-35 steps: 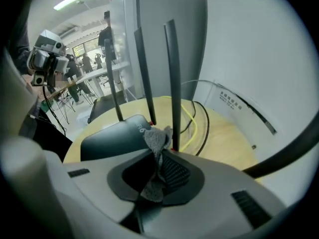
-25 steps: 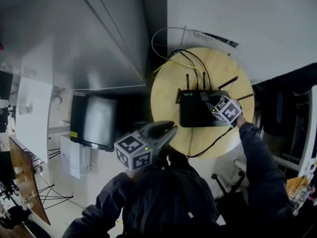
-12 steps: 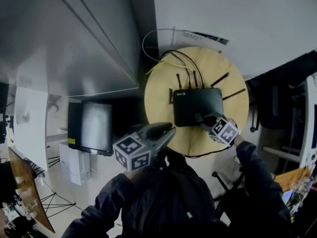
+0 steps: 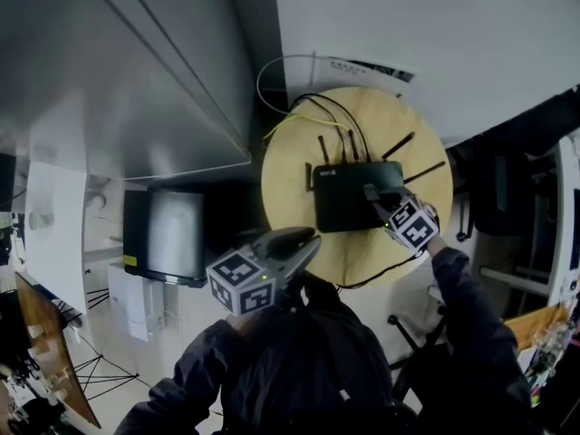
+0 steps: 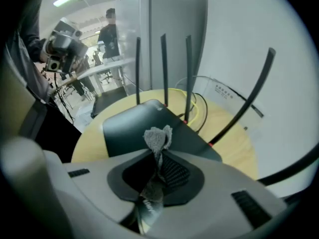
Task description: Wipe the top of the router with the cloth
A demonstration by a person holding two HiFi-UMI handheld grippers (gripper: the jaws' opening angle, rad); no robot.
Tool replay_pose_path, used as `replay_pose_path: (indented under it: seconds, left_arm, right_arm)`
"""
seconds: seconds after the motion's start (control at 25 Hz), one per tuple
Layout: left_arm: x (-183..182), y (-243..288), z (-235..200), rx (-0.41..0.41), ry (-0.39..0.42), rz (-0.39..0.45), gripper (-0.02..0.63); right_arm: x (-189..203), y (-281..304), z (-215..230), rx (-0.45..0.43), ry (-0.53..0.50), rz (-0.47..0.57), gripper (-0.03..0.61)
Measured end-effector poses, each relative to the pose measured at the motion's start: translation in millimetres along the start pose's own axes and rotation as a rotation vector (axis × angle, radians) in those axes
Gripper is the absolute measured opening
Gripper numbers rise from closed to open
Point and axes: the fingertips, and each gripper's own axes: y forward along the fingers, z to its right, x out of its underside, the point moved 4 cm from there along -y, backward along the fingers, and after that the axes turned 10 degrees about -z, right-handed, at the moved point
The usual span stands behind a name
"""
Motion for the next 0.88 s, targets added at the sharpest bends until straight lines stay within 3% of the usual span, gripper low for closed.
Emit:
replay_pose_path:
  seconds: [0.24,0.36,0.64,0.88]
  left_arm:
    - [0.5,-4.1,-1.8,-0.017,-0.009,0.012,0.066]
    - [-0.6,-6.5,-3.2,-0.027,-0.017,0.023,0.066]
    - [-0.2,-9.1,-4.6,-0.038,-0.024,0.035,0.066]
    - [0.4,-2.6,-1.0,-0.021,-0.02,0.027,0.066]
  right_arm:
    - [-14.9,12.2,51.4,0.169,-0.003,-0.063,0.071]
    - [-22.8,17.4,63.1,0.209,0.003,-0.054,0.071]
    - [-29.4,28.1,63.8,0.193,-0.015,-0.086,0.071]
    - [-7.0,19.4,37.3,0.128,-0.017,-0.098,0.071]
